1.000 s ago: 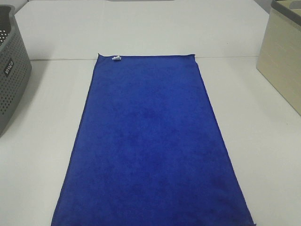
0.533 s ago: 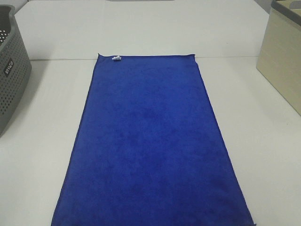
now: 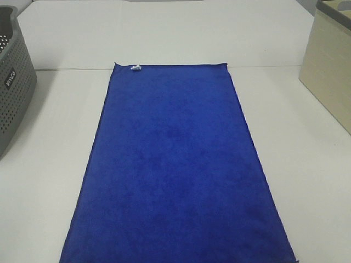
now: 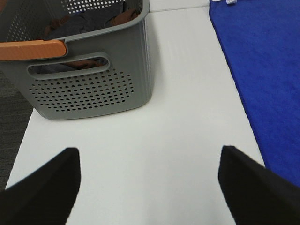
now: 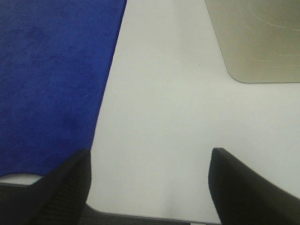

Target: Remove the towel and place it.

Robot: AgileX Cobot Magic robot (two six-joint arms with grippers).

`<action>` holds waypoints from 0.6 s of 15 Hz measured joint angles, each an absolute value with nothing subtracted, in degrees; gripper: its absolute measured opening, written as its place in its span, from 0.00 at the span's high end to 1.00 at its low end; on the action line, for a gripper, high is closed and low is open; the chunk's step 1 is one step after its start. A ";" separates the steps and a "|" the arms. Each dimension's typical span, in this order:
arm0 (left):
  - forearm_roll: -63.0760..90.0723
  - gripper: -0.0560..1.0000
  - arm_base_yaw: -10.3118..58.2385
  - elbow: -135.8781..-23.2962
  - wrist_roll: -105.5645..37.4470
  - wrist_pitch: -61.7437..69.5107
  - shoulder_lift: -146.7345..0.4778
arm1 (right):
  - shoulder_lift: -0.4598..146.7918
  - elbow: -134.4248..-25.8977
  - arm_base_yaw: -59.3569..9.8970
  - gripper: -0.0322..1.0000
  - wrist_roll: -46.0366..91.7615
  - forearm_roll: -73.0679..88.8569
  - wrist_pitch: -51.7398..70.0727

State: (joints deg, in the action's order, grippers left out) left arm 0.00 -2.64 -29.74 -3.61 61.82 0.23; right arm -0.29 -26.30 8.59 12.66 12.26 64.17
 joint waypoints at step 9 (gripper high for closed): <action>0.00 0.23 -2.64 -29.74 -3.67 61.82 0.34 | -0.29 -26.30 5.50 0.29 13.01 9.51 64.17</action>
